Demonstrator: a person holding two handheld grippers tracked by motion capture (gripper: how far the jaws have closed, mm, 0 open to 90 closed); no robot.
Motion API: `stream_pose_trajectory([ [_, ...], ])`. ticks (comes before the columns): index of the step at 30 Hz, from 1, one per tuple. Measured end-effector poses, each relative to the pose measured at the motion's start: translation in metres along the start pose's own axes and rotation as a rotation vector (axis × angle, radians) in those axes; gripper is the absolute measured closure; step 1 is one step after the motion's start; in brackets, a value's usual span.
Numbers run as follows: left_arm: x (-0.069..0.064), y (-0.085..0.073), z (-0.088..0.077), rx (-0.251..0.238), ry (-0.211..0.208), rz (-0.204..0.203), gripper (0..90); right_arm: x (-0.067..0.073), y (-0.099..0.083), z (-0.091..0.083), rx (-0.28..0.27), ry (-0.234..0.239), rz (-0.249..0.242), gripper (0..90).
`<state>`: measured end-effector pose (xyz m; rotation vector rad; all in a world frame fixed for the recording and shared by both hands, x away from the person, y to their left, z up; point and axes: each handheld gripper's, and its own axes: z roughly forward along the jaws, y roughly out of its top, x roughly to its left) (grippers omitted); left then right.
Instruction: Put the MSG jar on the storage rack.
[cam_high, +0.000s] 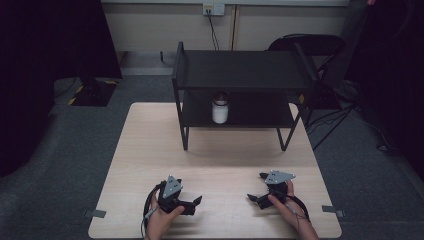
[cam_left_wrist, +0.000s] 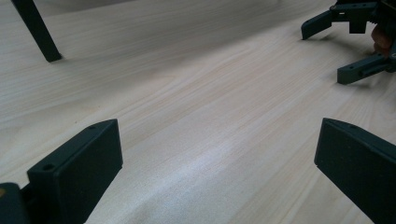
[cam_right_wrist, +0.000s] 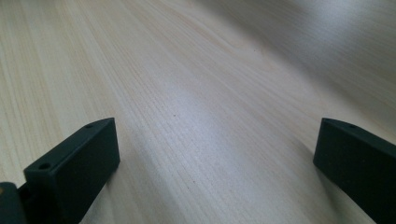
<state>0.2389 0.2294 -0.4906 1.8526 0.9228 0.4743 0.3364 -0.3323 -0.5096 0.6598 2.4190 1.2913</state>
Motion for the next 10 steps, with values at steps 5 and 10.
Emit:
stream_pose_trajectory([
  [5, -0.0004, -0.0012, -0.0013, -0.009, 0.007, -0.008, 0.2, 0.0, 0.0, 0.0, 0.0, 0.0, 0.0, 0.0],
  [10, 0.0022, -0.002, 0.0009, -0.011, 0.007, -0.024, 0.2, 0.0, 0.0, 0.0, 0.0, 0.0, 0.0, 0.0],
])
